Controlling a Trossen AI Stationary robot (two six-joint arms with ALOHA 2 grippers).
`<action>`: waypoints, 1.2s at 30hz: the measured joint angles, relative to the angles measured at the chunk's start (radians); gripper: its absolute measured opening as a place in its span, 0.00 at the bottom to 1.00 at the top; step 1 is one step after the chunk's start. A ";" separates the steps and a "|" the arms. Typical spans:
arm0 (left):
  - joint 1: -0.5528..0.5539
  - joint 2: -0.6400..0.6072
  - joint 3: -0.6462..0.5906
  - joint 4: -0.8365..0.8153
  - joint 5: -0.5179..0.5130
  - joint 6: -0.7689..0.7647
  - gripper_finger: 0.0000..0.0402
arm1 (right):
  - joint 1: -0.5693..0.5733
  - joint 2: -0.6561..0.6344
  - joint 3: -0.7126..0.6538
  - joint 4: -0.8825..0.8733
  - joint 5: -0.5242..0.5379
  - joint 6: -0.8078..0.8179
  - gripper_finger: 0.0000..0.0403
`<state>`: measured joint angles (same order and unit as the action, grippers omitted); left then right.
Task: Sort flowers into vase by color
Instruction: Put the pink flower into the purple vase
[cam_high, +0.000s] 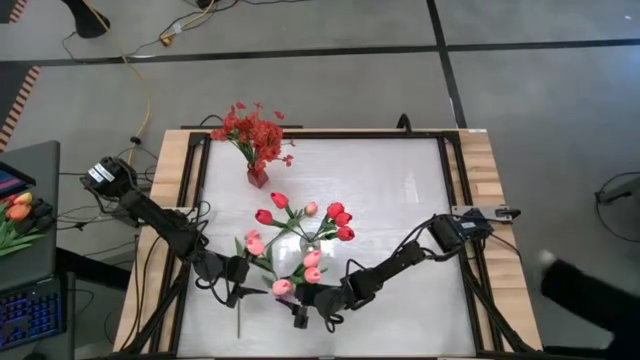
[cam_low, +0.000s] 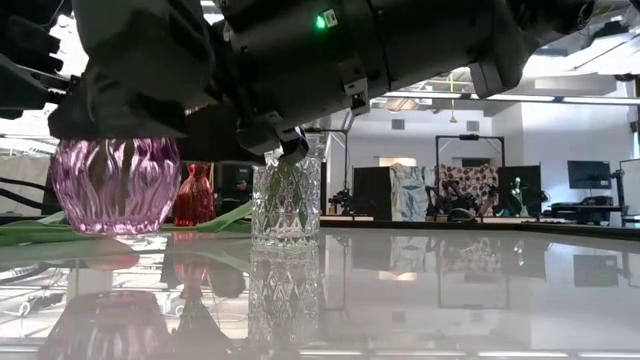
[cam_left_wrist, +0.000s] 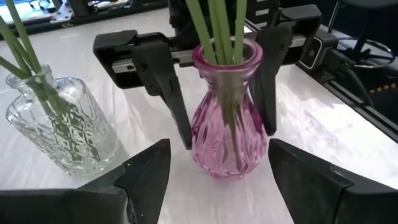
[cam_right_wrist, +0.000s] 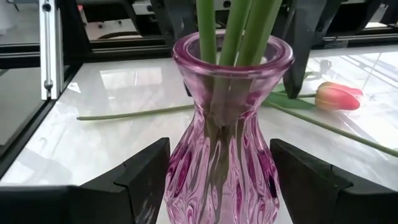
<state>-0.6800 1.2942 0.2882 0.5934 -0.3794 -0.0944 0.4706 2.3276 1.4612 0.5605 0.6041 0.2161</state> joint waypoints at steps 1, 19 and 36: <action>0.000 0.000 0.000 0.000 0.000 -0.001 0.64 | 0.001 0.000 0.000 0.001 0.000 0.000 0.72; 0.000 0.000 0.001 0.003 0.006 -0.005 0.64 | -0.002 0.000 -0.002 -0.063 0.002 0.024 0.73; 0.001 0.000 0.002 0.061 -0.001 -0.002 0.62 | -0.014 0.000 -0.002 -0.070 0.002 0.030 0.74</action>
<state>-0.6785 1.2942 0.2897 0.6542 -0.3806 -0.0969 0.4564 2.3276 1.4593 0.4908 0.6060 0.2462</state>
